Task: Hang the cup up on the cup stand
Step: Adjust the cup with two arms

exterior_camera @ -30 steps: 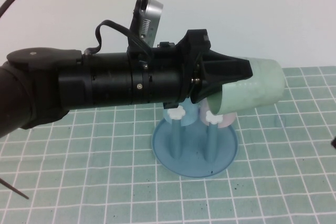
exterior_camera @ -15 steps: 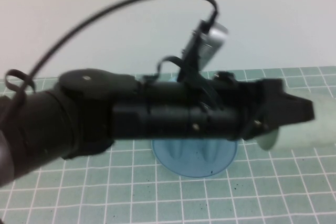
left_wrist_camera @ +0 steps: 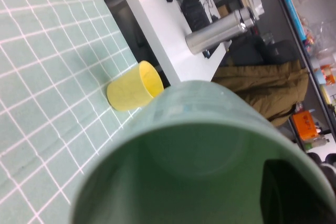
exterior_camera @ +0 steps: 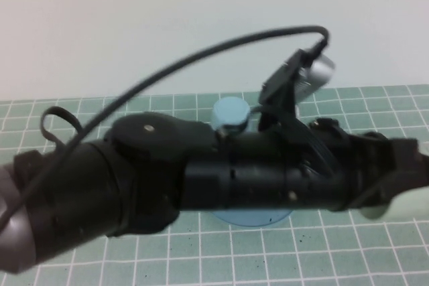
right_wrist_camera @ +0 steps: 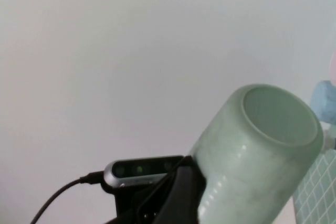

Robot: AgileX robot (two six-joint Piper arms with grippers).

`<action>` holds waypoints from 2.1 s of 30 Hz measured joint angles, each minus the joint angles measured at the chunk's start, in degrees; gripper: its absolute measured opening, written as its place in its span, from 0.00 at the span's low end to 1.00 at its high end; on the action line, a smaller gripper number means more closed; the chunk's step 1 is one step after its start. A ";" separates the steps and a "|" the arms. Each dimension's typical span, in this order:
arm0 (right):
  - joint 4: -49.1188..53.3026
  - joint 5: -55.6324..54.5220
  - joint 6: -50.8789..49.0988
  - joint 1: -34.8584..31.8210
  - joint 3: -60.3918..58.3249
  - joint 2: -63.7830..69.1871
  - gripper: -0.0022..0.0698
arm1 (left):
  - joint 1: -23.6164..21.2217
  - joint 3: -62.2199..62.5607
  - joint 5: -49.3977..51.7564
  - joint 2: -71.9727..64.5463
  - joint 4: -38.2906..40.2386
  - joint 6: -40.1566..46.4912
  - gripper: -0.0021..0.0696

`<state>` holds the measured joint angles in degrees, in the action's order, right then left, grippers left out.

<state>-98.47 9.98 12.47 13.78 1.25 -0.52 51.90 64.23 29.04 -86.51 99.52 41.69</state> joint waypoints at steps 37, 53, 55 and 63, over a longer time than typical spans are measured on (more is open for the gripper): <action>-1.07 -11.52 -7.37 0.00 2.67 0.00 0.99 | 7.80 11.01 -3.50 -7.55 0.21 2.79 0.03; -1.07 -13.76 -8.17 0.00 2.55 0.00 0.99 | 12.77 15.66 -4.35 -12.34 0.33 6.06 0.03; -1.10 -13.75 -8.26 0.00 2.55 0.00 0.99 | 12.91 16.71 -4.48 -13.27 0.33 6.18 0.03; -1.30 -15.35 -9.85 0.00 2.55 0.00 0.99 | 14.08 17.73 -3.32 -14.68 0.33 6.88 0.04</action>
<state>-99.77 -5.37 2.62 13.78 3.81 -0.52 65.98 81.96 25.73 -101.19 99.85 48.57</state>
